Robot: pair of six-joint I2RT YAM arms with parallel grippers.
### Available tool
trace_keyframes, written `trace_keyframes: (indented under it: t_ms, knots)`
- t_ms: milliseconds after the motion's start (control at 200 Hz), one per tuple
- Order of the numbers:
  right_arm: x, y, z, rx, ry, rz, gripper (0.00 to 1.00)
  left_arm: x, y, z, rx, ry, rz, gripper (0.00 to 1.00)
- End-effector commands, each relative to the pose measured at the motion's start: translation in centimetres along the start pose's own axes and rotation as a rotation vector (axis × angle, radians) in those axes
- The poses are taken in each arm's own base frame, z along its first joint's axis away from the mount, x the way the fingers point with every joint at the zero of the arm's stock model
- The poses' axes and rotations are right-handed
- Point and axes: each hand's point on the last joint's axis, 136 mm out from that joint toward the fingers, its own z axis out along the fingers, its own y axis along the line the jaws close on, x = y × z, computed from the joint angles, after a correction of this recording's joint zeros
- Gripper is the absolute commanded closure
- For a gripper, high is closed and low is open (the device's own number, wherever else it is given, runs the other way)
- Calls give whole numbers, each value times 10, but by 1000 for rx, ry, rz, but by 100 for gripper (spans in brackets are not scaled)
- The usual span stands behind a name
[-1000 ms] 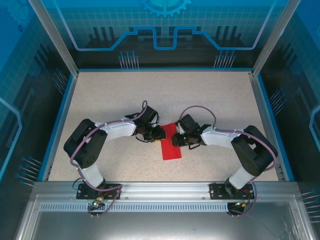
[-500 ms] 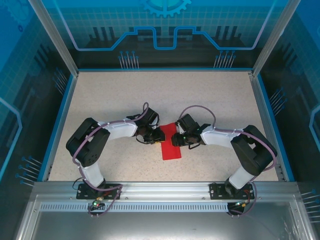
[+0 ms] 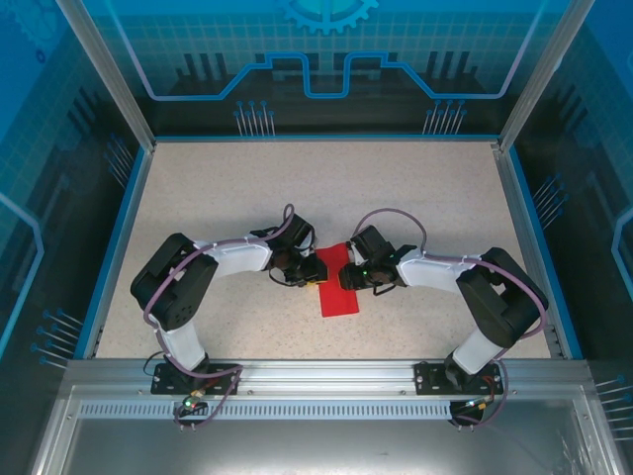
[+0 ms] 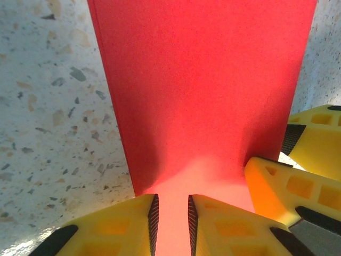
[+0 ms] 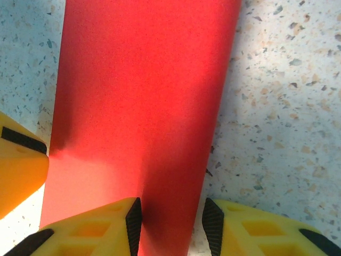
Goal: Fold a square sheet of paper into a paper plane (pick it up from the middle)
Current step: Hold the square sheet of paper at the center of the table, then fold the square sheet of paper in half at the center of the table.
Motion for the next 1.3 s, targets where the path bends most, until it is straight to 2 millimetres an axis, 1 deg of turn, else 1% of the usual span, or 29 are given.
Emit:
trace_keyframes:
  t_ms: [0,160,350,635,860,1015,1105,1200,1295]
  knots:
    - [9,4,10,-3,30,-33,60,9,-3,3,15,34,4,75]
    - [8,5,10,-6,31,-35,60,10,-5,5,15,37,10,75]
    - [7,6,10,-10,29,-33,60,14,2,10,-3,51,4,75]
    - [9,5,10,-10,31,-29,60,18,24,19,-80,71,0,76]
    - [5,8,4,-14,16,-31,57,21,39,26,-138,89,-2,76]
    - [-1,11,-5,-20,-5,-33,54,22,50,26,-196,92,10,76]
    - [-4,12,-12,-14,-19,-35,51,21,55,26,-227,95,21,76]
    - [-7,7,-23,13,-40,-32,45,20,57,27,-235,95,25,76]
    - [-9,2,-35,17,-61,-6,44,20,57,27,-236,94,24,76]
